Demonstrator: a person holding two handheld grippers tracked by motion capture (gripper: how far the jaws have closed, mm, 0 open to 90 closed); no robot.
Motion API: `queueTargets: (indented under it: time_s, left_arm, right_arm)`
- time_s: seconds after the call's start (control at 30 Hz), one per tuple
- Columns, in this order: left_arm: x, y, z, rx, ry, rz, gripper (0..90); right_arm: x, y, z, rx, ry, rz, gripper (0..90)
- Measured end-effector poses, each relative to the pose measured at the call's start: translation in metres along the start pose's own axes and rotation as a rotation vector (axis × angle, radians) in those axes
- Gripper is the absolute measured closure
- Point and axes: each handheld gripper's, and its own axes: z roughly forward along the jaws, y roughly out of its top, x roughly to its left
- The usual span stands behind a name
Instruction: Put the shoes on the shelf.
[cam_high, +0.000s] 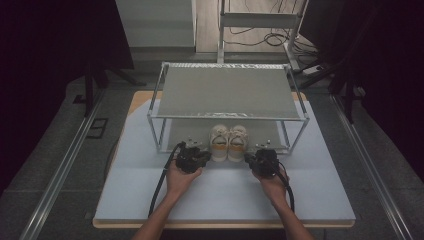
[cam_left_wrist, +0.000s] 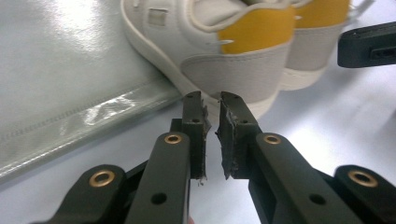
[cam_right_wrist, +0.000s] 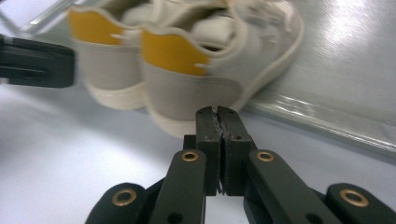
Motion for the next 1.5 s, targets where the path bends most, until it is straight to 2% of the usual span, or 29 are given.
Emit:
queueTargets:
  time_s: [0.07, 0.1, 0.13, 0.3, 0.47, 1.03, 1.33, 1.43, 1.5]
  left_arm:
    - [-0.001, 0.001, 0.000, -0.002, -0.002, 0.008, 80.3]
    - [-0.004, 0.002, -0.001, -0.004, -0.005, 0.006, 80.2]
    - [-0.008, 0.004, -0.001, -0.007, -0.008, 0.020, 80.2]
    - [-0.015, 0.009, 0.001, 0.000, -0.007, 0.035, 79.6]
    - [-0.014, 0.009, 0.002, -0.001, -0.012, 0.031, 80.6]
    - [-0.009, 0.015, 0.008, -0.009, 0.016, 0.036, 81.3]
    - [-0.005, 0.023, 0.019, -0.007, 0.024, 0.017, 81.3]
    - [-0.002, 0.026, 0.025, -0.012, 0.023, -0.014, 81.3]
    - [-0.001, 0.028, 0.027, -0.011, 0.028, 0.000, 81.3]
  right_arm:
    - [0.002, 0.000, -0.002, -0.003, 0.009, -0.006, 87.8]
    - [0.008, 0.000, -0.003, -0.008, 0.024, -0.021, 87.3]
    - [0.009, 0.000, -0.003, -0.008, 0.027, -0.025, 87.2]
    - [0.013, 0.004, 0.003, -0.005, 0.028, -0.037, 86.5]
    - [0.012, 0.004, 0.002, -0.008, 0.029, -0.032, 86.6]
    - [0.013, 0.004, 0.006, 0.009, 0.045, -0.037, 86.6]
    - [0.014, 0.004, 0.007, 0.019, 0.056, -0.036, 86.7]
    - [0.014, 0.004, 0.007, 0.019, 0.058, -0.038, 86.6]
    - [0.013, 0.004, 0.007, 0.019, 0.058, -0.036, 86.6]
